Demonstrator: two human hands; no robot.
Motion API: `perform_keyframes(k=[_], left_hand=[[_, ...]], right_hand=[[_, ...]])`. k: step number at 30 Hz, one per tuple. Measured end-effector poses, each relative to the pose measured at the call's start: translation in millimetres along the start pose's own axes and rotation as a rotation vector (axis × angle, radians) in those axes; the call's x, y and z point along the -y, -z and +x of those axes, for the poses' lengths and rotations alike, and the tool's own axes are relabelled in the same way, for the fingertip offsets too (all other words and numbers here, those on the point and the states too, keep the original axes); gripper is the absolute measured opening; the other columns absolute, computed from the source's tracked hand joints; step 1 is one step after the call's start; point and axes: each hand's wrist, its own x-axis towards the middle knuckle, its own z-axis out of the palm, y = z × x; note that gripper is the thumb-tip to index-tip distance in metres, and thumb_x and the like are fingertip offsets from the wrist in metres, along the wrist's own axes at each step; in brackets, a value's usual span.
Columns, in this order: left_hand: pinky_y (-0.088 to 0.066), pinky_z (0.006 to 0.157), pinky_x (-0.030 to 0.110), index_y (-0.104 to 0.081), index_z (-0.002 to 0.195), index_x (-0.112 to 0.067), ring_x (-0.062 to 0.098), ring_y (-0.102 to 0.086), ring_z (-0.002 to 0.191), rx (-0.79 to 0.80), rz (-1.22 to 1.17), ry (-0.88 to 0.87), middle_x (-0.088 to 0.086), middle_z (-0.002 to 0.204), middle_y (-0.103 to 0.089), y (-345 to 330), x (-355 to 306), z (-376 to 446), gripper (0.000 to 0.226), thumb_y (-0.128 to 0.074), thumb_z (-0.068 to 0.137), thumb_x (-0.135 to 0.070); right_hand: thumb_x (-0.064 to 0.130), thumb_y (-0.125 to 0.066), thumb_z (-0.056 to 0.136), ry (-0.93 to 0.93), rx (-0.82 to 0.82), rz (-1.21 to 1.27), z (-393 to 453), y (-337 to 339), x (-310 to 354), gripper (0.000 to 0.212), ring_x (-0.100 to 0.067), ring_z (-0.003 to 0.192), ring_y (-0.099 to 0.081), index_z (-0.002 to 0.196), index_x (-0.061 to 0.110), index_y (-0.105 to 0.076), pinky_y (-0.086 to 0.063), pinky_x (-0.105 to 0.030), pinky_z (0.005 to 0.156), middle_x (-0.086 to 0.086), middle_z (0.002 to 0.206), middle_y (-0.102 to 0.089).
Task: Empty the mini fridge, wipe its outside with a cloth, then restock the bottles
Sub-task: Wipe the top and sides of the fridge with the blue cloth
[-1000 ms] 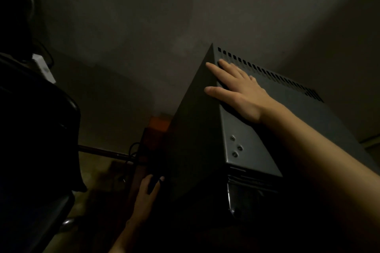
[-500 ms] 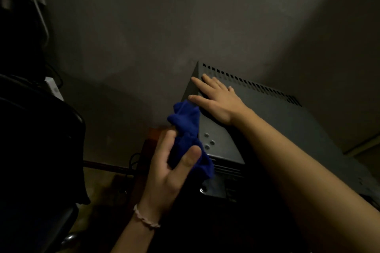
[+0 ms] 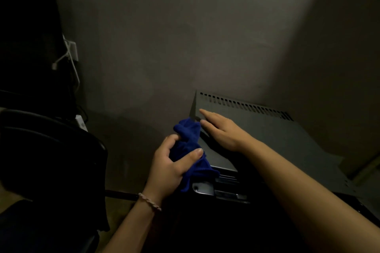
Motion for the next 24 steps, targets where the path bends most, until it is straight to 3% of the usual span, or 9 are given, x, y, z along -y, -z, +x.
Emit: perform_keyframes(k=[2, 4, 10, 12, 15, 19, 24], left_hand=[[-0.053, 0.092, 0.054, -0.067, 0.108, -0.018, 0.027, -0.068, 0.101, -0.004, 0.026, -0.019, 0.008, 0.108, -0.07, 1, -10, 1, 0.047, -0.085, 0.072, -0.041], [-0.054, 0.09, 0.054, -0.067, 0.106, -0.018, 0.025, -0.068, 0.099, -0.016, 0.105, -0.087, 0.007, 0.107, -0.07, -4, -25, 1, 0.046, -0.084, 0.072, -0.043], [-0.055, 0.085, 0.033, -0.065, 0.102, -0.028, 0.004, -0.064, 0.094, 0.047, 0.497, -0.315, -0.012, 0.102, -0.064, -54, -68, 2, 0.044, -0.081, 0.069, -0.052], [-0.054, 0.087, 0.031, -0.063, 0.103, -0.033, -0.001, -0.061, 0.095, 0.126, 0.678, -0.341, -0.02, 0.102, -0.061, -70, -75, 7, 0.046, -0.079, 0.069, -0.059], [-0.053, 0.088, 0.032, -0.067, 0.104, -0.03, 0.002, -0.061, 0.093, 0.126, 0.828, -0.404, -0.019, 0.1, -0.061, -104, -78, 5, 0.046, -0.084, 0.068, -0.053], [-0.054, 0.084, 0.035, -0.071, 0.102, -0.025, 0.004, -0.063, 0.09, 0.21, 0.852, -0.455, -0.016, 0.098, -0.063, -166, -73, -9, 0.047, -0.083, 0.067, -0.054], [-0.056, 0.082, 0.034, -0.073, 0.103, -0.023, 0.003, -0.064, 0.089, 0.275, 0.798, -0.483, -0.015, 0.099, -0.063, -242, -56, -34, 0.053, -0.079, 0.068, -0.061]], right_hand=[[0.047, -0.038, 0.105, 0.026, -0.025, 0.058, -20, 9, -2, 0.054, -0.007, 0.147, -0.027, 0.156, 0.032, -0.03, -0.018, -0.026, 0.121, 0.006, 0.16, -0.034], [0.049, -0.037, 0.104, 0.058, -0.044, 0.099, -40, 17, -2, 0.054, -0.002, 0.146, -0.027, 0.156, 0.035, -0.03, -0.018, -0.022, 0.12, 0.009, 0.16, -0.033], [0.061, -0.033, 0.098, 0.132, -0.098, 0.243, -97, 47, 3, 0.067, 0.011, 0.143, -0.018, 0.157, 0.033, -0.02, -0.013, -0.013, 0.116, 0.022, 0.157, -0.024], [0.062, -0.033, 0.095, 0.105, -0.11, 0.215, -119, 64, -7, 0.071, 0.011, 0.142, -0.015, 0.158, 0.033, -0.017, -0.01, -0.013, 0.115, 0.019, 0.161, -0.021], [0.062, -0.034, 0.098, 0.057, -0.116, 0.172, -157, 85, -39, 0.069, 0.006, 0.145, -0.013, 0.159, 0.035, -0.014, -0.01, -0.018, 0.117, 0.015, 0.164, -0.015], [0.067, -0.034, 0.096, 0.01, -0.087, 0.164, -213, 101, -84, 0.074, 0.003, 0.147, -0.01, 0.159, 0.038, -0.008, -0.012, -0.026, 0.121, 0.016, 0.166, -0.009], [0.072, -0.039, 0.093, -0.017, -0.073, 0.162, -279, 120, -125, 0.08, 0.005, 0.148, -0.006, 0.158, 0.043, -0.002, -0.011, -0.026, 0.12, 0.021, 0.165, -0.002]])
